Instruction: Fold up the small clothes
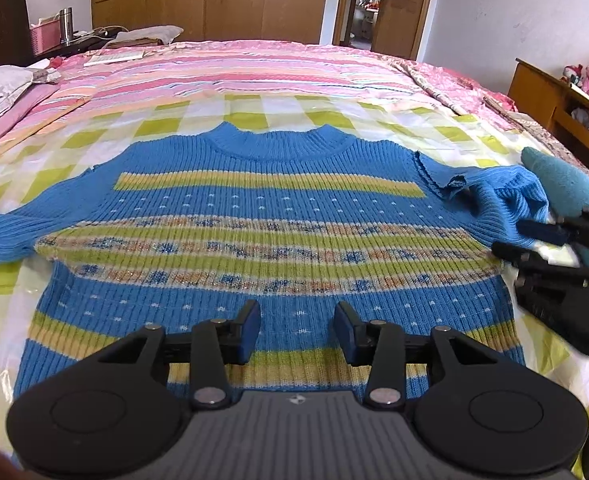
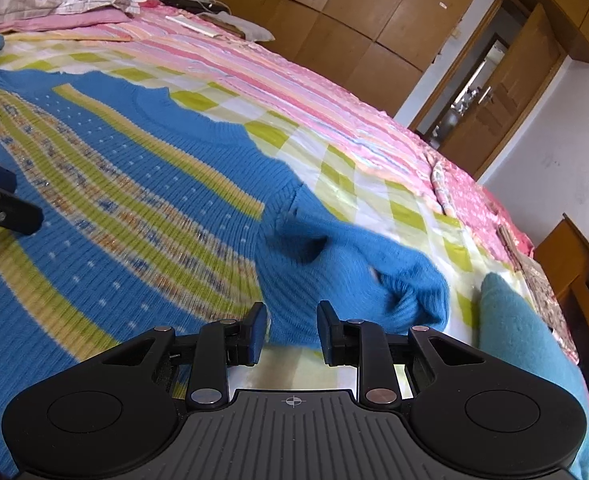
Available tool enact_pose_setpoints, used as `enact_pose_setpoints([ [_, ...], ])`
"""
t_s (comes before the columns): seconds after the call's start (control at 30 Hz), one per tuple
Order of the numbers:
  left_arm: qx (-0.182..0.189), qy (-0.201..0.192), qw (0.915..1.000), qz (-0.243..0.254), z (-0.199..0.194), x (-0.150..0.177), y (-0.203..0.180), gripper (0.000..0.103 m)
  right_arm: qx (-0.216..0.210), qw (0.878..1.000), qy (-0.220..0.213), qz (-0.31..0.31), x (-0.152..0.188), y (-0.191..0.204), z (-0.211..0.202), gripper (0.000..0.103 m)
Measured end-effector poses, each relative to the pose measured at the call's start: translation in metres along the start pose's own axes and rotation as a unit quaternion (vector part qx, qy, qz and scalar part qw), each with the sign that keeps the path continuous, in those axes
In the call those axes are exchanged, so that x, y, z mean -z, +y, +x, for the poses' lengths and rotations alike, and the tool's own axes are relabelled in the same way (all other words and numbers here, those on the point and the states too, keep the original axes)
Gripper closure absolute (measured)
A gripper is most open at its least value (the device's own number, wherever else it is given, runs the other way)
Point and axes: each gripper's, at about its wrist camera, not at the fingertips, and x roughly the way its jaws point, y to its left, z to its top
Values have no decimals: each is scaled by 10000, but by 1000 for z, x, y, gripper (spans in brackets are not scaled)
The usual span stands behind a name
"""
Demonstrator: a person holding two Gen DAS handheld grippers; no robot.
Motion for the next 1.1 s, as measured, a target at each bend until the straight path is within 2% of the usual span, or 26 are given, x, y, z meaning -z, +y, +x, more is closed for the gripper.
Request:
enact_pose_setpoints([
  [0.1,22,-47,10000,-54,0,-2,2,56,21,9995,-197,238,-7,-14,-2,78],
  [0.2,44,-122,9999,-90,-1,-3,3,56,264,9989,-225,320,-13,-30,9,78],
  [0.3,66,-180,9998,-97,-2,-4,2,56,420,9987,-282,31,-19,-33,22,78],
  [0.33,77,-189,9997,-105,-1,-4,2,56,447,9984,-329,-108,-20,-32,25,75],
  [0.47,122,-209,9996,-120,1,-4,1,56,500,9936,-470,-902,-24,-19,35,73],
  [0.6,152,-187,9997,-71,3,-2,-1,56,344,9902,-278,-1322,-29,-12,55,74],
  [0.73,189,-205,9996,-104,2,-3,3,56,245,9898,-86,-1402,-36,-12,67,79],
  [0.87,222,-261,9992,-207,-2,-5,9,56,118,9915,39,-1297,-44,-15,63,96],
  [0.9,230,-274,9991,-226,-3,-5,10,56,85,9930,47,-1179,-46,-17,59,103],
  [1.1,278,-406,9982,-332,-12,-8,20,56,-219,9991,-49,-358,-68,-36,31,103],
])
